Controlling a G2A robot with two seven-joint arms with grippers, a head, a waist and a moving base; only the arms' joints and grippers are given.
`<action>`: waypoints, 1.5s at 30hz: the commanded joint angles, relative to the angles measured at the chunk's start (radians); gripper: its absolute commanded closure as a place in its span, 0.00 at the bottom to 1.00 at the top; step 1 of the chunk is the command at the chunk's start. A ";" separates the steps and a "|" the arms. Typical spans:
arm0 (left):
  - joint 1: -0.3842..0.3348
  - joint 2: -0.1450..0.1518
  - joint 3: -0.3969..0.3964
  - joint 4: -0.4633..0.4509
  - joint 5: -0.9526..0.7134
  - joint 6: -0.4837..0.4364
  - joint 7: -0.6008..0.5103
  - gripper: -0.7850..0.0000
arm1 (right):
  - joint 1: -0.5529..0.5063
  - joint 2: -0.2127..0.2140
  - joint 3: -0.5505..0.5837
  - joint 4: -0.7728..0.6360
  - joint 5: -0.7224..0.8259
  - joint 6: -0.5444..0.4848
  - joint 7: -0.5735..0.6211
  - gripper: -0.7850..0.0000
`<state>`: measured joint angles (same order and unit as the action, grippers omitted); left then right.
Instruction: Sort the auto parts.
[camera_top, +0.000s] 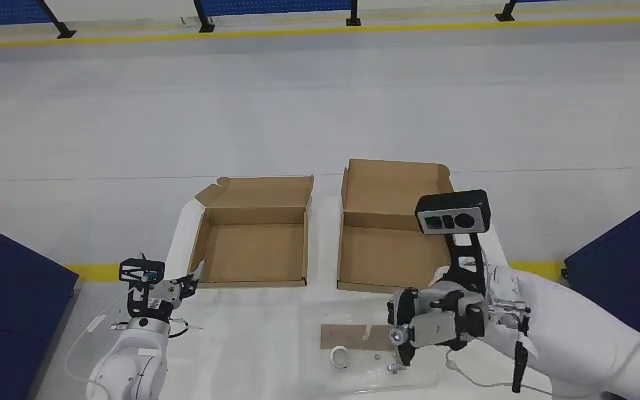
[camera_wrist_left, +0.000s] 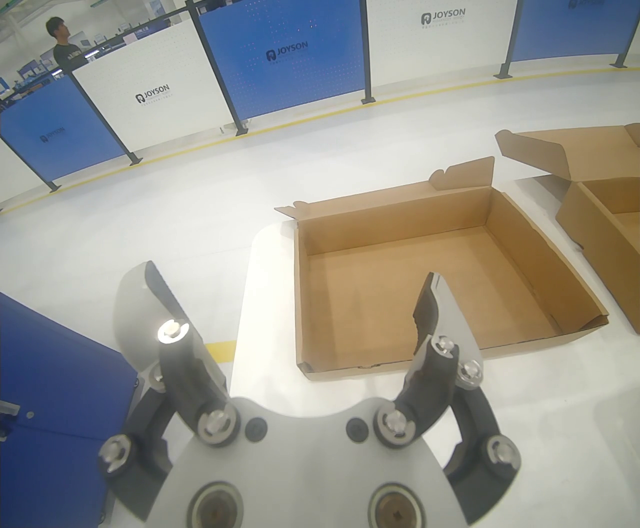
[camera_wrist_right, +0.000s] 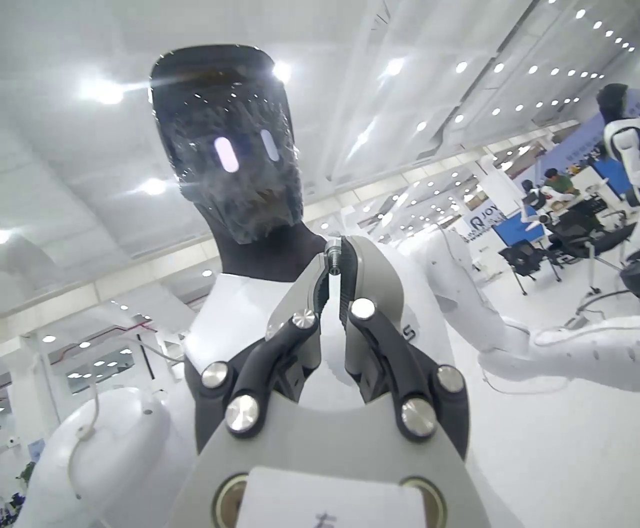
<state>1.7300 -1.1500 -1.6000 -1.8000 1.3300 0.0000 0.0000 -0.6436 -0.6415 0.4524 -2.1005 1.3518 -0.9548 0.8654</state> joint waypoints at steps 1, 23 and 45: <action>0.000 0.000 0.000 0.000 0.000 0.000 0.000 0.00 | -0.021 -0.009 0.030 -0.010 0.041 0.015 0.015 1.00; 0.000 0.000 0.000 0.000 0.000 0.000 0.000 0.00 | -0.187 -0.063 0.263 -0.014 -0.030 0.191 0.001 1.00; 0.000 0.000 0.000 0.000 0.000 0.000 0.000 0.00 | -0.368 -0.129 0.423 -0.072 0.258 0.221 0.060 1.00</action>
<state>1.7300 -1.1500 -1.6000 -1.8000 1.3300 0.0000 0.0000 -1.0066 -0.7675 0.8711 -2.1707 1.5902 -0.7357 0.9198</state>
